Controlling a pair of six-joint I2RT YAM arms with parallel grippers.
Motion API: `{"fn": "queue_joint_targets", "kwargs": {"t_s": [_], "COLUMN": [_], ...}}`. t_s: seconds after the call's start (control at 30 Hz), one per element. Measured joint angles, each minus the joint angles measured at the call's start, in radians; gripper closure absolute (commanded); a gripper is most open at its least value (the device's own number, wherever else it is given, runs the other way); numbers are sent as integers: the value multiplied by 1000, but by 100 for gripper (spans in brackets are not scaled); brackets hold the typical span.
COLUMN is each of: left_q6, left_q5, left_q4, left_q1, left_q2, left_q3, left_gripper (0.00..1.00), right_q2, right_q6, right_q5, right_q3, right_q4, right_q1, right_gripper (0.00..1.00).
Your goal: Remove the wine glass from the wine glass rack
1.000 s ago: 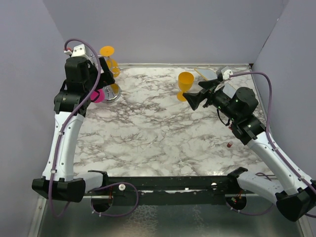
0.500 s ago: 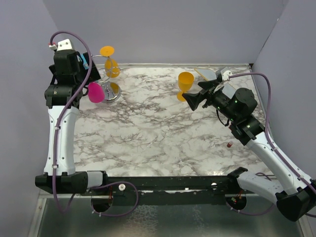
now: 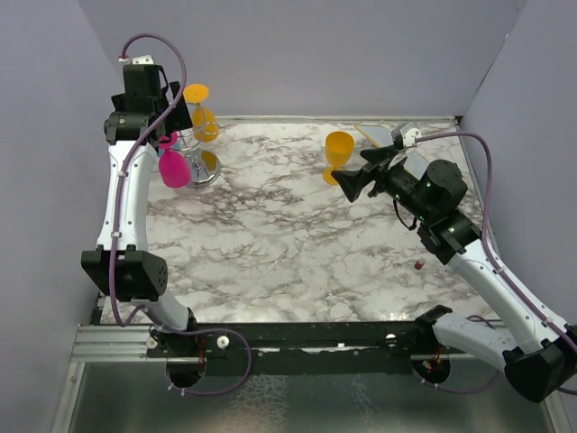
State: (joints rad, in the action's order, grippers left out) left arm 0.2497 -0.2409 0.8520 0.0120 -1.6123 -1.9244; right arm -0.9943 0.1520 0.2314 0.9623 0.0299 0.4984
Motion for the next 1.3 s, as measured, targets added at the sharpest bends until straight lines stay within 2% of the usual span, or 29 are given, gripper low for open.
{"fn": "queue_joint_targets", "kwargs": {"t_s": [0.43,0.73,1.1,1.3], "left_q6": [-48,-50,-49,-47], "left_q5": [-79,-82,-82,-83], "left_q4": [46,55,55,55], "left_q1": [0,0,7,8], "left_q2": [-94,-163,-174,-173], "left_q3": [-35,-43,-43,-43], "left_gripper": [1,1,4,1], "right_q2": [-18,-18,-18,-18], "right_q6": [0,0,0,0], "right_q5": [-2,-2,-2,-2], "right_q3": [0,0,0,0], "right_q4": [0,0,0,0], "right_q1": [0,0,0,0], "right_gripper": [1,1,1,1]}}
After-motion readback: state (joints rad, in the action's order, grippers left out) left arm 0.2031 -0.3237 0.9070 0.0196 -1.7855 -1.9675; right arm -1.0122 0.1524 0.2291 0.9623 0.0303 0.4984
